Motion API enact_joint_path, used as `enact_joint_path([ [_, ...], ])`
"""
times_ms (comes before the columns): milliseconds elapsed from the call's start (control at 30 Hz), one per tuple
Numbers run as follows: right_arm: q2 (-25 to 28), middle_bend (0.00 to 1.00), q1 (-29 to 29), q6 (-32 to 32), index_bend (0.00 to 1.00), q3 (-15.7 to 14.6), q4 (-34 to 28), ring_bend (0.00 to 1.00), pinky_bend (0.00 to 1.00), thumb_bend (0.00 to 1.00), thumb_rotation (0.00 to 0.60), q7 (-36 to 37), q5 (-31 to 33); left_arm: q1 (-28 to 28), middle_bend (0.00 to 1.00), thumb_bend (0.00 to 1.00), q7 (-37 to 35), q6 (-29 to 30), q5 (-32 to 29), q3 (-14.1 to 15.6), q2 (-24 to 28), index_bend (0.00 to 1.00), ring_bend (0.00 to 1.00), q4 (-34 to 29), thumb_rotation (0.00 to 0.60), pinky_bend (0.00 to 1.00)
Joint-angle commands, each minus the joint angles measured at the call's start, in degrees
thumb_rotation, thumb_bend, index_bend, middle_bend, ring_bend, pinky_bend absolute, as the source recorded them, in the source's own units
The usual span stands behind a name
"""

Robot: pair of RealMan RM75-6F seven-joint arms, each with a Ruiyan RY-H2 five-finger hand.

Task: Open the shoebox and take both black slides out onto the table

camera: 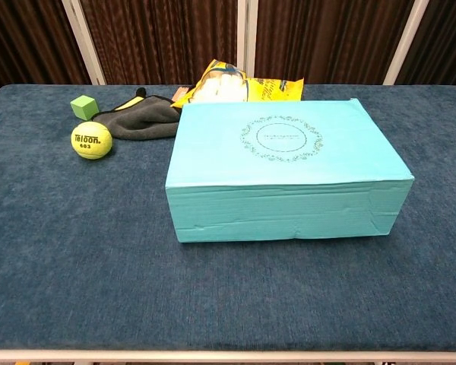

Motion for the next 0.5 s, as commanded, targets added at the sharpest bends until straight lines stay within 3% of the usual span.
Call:
enact_joint_path([
  [33,-2.92,0.0,2.52,-0.7,0.0,1.25,2.47,0.0,0.0,0.08,0.6,-0.05,-1.2,0.09,0.17,0.0,-0.04,0.11,0.05,0.08,0.01,0.12,0.11,0.13,0.6,0.32],
  [500,-9.23,0.0,11.1,-9.18,0.0,3.76,8.3,0.0,0.0,0.09,0.6,-1.1,1.12,0.41,0.17,0.0,-0.69,-0.8,-1.25,0.17,-0.5,0.12,0.11,1.83,0.6,0.32],
])
